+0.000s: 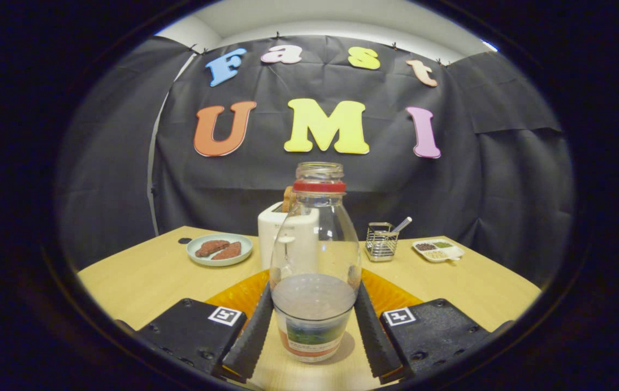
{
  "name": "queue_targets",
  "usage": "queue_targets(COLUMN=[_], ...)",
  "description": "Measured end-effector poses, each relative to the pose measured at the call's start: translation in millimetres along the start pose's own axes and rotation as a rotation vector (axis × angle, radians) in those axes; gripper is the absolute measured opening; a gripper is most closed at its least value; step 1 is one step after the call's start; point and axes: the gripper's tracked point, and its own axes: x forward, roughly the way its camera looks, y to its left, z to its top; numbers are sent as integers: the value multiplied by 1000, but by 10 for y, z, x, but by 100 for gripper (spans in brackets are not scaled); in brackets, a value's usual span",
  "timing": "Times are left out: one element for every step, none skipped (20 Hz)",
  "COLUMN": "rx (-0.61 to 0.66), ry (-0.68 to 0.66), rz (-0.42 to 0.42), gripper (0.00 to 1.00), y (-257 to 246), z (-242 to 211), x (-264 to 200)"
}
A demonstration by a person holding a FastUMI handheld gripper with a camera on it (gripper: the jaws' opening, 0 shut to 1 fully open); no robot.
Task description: Take the bottle from table, then pour the juice into the cup, finally place the bottle on the coaster
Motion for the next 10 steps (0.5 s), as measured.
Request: queue_targets(rx=[1,2,-1,-8,-9,-14,-10,2,16,24], ry=[-10,-28,-34,-26,-14,-10,-16,-17,-14,-9], rz=[-14,-26,-41,-46,-38,-49,-54,-54,-50,-49], gripper=[80,80,81,81,81,81,83,84,89,95], y=[-31,-52,-82,-96,-69,-95,-115,-117,-108,-100], z=[-3,-17,-36,-118,-188,-221,-217,-226,-239,-253], x=[57,87,123,140,156,155,150,132,136,129])
